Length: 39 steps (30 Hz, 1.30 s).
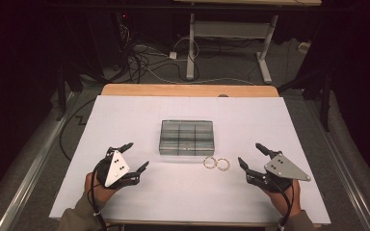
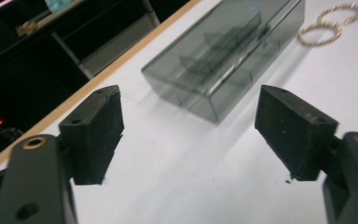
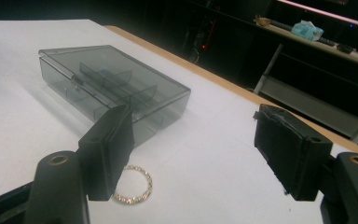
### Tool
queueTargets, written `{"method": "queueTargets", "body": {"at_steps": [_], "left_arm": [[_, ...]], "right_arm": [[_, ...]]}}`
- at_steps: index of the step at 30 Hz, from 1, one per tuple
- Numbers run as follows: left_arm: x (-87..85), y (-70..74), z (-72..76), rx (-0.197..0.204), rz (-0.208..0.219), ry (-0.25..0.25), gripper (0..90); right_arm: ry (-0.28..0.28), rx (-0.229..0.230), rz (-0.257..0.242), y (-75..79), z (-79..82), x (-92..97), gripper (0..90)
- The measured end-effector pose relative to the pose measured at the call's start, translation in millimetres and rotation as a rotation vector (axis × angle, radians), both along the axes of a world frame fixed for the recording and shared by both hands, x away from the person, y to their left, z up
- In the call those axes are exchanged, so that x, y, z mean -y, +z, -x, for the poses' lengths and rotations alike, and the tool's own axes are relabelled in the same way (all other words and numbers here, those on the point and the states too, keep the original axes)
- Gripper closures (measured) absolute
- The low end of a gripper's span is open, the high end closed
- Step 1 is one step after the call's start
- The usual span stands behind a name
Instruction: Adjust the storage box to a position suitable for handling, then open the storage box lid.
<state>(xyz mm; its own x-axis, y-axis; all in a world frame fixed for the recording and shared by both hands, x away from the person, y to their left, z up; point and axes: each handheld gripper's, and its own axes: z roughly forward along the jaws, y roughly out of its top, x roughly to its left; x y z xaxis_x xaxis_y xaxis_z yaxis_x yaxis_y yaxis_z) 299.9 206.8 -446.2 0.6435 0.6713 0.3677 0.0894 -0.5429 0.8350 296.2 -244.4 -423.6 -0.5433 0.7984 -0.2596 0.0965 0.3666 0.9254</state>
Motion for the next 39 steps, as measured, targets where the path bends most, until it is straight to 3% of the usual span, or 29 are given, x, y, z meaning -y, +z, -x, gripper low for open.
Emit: {"method": "queueTargets", "body": {"at_steps": [3,9,28,36,37,39], "left_arm": [[-7.4,-8.6,4.0,-0.025,0.013,0.014,21.3],[-14.8,-28.0,11.8,-0.124,0.000,0.014,21.2],[-18.5,-32.3,13.2,-0.190,-0.018,0.013,21.3],[-17.5,-31.5,8.7,-0.220,-0.016,0.029,21.5],[-16.9,-31.3,7.5,-0.226,-0.013,0.033,21.5],[-15.3,-29.9,3.9,-0.246,-0.015,0.039,24.6]], "right_arm": [[-0.006,-0.021,-0.012,-7.3,4.4,5.5,27.4],[-0.010,-0.057,0.010,-22.7,10.4,11.3,27.0],[0.034,-0.065,0.038,-29.2,8.8,2.7,32.7],[0.074,-0.125,0.080,-32.2,5.9,0.7,57.5],[0.074,-0.125,0.080,-32.2,5.9,0.7,57.5],[0.092,-0.143,0.093,-31.8,4.1,-2.2,70.9]]}}
